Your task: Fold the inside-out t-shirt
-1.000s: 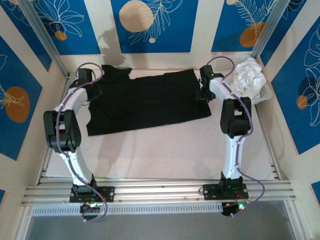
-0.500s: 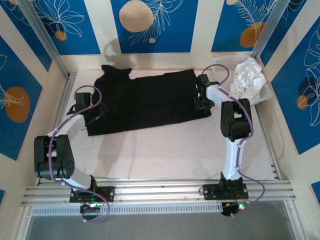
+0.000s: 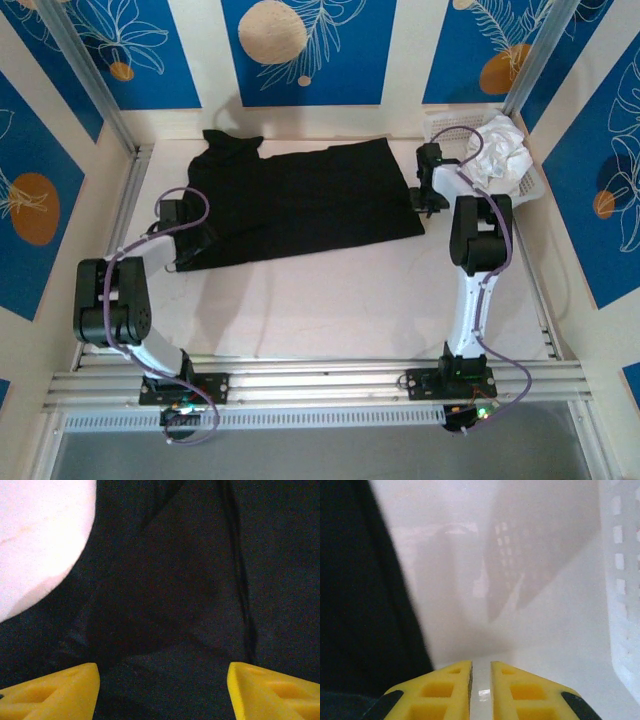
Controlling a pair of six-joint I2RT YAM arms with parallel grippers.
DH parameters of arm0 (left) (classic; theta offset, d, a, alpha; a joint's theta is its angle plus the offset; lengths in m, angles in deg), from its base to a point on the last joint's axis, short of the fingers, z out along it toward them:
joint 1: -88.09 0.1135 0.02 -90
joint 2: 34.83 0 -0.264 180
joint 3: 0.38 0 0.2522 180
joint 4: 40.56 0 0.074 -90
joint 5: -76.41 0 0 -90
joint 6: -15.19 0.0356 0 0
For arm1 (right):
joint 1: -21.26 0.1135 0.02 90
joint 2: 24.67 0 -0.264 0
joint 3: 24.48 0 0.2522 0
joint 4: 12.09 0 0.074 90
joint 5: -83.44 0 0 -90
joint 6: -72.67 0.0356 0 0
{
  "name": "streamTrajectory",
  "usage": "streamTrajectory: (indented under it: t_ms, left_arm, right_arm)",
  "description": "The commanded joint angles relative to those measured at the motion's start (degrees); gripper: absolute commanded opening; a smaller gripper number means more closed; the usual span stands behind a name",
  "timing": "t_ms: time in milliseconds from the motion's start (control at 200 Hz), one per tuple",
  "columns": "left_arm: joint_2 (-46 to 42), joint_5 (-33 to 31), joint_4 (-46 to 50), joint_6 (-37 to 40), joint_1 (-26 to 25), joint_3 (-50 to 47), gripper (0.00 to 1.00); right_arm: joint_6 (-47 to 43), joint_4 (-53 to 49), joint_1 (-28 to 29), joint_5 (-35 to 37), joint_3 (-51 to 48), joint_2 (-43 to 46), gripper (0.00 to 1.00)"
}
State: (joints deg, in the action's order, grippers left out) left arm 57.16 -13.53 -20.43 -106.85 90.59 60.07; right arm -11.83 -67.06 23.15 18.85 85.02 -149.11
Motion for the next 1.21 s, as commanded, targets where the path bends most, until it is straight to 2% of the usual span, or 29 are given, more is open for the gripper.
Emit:
streamTrajectory:
  t_ms: [0,130,260,350,565,790,1030,1200]
  left_arm:
    - [0.3,-0.7,-1.8,0.2,0.3,-0.4,0.68]
    - [-1.4,-0.2,-1.2,0.4,0.3,0.4,0.69]
    - [-4.3,0.3,-0.9,-0.1,0.3,0.8,0.70]
    - [-6.4,1.7,-1.2,-1.0,0.3,0.5,0.71]
    - [-4.6,6.5,-0.9,-1.8,0.4,1.3,0.72]
    - [-0.2,11.1,-1.1,-3.1,0.4,1.8,0.72]
    - [-1.9,14.0,-3.7,-6.2,0.3,-5.8,0.72]
    - [-4.9,18.0,-3.3,-7.9,-0.2,-10.7,0.72]
  right_arm:
    - [0.8,-2.3,-0.2,-0.7,2.3,0.3,0.20]
    - [1.8,-1.4,0.4,-3.9,-0.2,5.4,0.23]
    - [3.1,4.3,2.8,-15.7,-7.7,11.8,0.29]
    - [2.3,5.4,4.7,-19.5,-9.3,11.5,0.30]
    - [0.4,4.2,4.9,-18.5,-9.1,6.3,0.28]
    - [0.7,-1.6,3.7,-14.0,-9.3,4.3,0.25]
    - [4.6,-4.0,2.5,-11.7,-18.8,7.1,0.23]
    - [10.1,-4.8,1.7,-8.8,-28.6,17.2,0.20]
